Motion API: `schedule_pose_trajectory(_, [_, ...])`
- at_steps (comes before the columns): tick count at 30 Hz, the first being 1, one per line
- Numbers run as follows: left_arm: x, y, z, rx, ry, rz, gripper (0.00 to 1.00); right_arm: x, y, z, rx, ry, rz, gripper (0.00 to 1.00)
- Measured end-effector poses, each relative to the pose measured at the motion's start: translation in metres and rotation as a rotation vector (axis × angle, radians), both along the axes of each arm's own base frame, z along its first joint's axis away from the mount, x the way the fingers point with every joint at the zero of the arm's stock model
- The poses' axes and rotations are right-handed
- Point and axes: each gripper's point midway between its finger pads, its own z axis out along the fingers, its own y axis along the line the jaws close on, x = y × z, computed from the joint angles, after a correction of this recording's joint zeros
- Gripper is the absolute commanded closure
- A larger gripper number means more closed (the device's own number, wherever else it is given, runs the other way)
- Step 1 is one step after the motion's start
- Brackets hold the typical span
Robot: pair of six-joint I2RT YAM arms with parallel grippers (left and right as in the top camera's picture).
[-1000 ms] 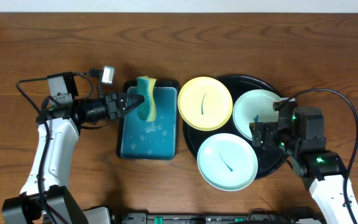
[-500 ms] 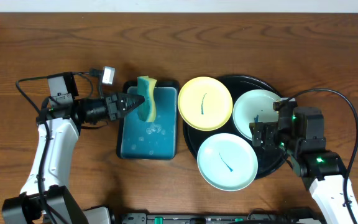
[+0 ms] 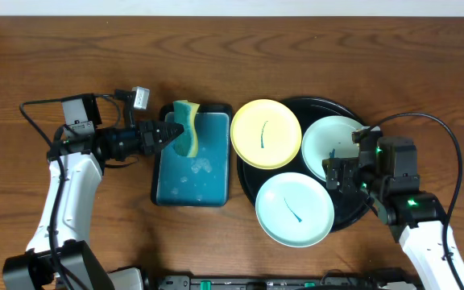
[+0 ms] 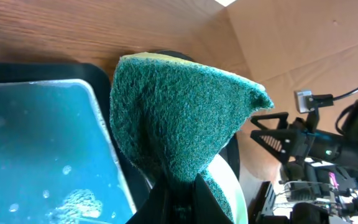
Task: Clean dirty plates on tray and stack at the side
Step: 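Lift the sponge out and hold it above the basin's left edge, then carry the sponge with the left gripper toward the plates on the tray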
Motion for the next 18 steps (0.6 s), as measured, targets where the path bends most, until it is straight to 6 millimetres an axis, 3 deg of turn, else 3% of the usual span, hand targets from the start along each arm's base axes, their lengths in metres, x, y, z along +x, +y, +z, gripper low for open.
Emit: schedule_pose_trajectory(18, [0.0028, 0.0046, -0.007, 0.044, 0.01, 0.024, 0.93, 0.0, 0.0, -0.0002, 0.0, 0.0, 0.0, 0.07])
